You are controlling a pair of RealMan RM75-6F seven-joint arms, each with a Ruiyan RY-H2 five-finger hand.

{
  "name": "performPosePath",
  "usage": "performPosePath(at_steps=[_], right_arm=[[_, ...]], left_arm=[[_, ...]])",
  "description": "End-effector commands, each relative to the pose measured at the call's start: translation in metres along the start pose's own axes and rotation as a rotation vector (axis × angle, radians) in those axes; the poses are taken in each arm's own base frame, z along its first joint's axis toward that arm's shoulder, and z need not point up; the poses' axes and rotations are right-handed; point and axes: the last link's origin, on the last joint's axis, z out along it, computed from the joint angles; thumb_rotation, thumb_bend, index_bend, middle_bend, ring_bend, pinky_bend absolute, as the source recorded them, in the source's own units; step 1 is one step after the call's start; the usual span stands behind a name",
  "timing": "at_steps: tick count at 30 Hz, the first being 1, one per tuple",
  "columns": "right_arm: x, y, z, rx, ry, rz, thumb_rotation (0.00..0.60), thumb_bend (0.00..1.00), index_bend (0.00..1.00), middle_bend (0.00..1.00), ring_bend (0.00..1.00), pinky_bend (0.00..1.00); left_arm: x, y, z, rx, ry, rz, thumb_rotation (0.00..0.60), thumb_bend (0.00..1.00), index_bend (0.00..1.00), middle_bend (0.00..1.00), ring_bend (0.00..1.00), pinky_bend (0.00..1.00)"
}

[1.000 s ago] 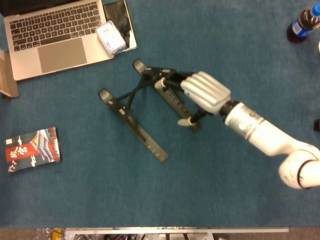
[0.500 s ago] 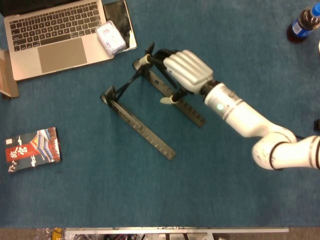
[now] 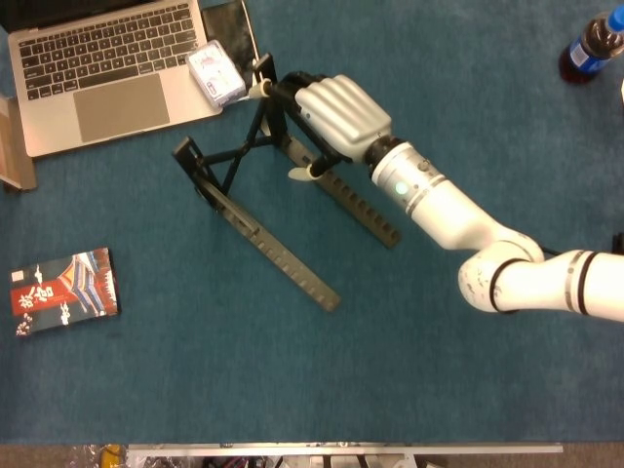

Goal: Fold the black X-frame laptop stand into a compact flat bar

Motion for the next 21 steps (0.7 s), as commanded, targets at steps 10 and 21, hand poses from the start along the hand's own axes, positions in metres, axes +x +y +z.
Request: performPosePath(at_steps=[10,21], right_arm=[[0.002,-0.001,0.005,-0.007,0.012,0.004,0.6,0.0,0.2,0.32,0.2,0.29],[0.001,0.004,-0.022,0.007,-0.027,0.085,0.6,0.0,0.2,0.32,0.2,0.29]], left_arm=[[0.0,0.0,-0.001,-0.003,0.001,0.001,0.6,0.4,0.07,0.05,0.0,0.0],[-0.001,0.002,-0.001,-0.004,-0.001,0.004,0.6,0.4,0.07,0.05,0.0,0.0]])
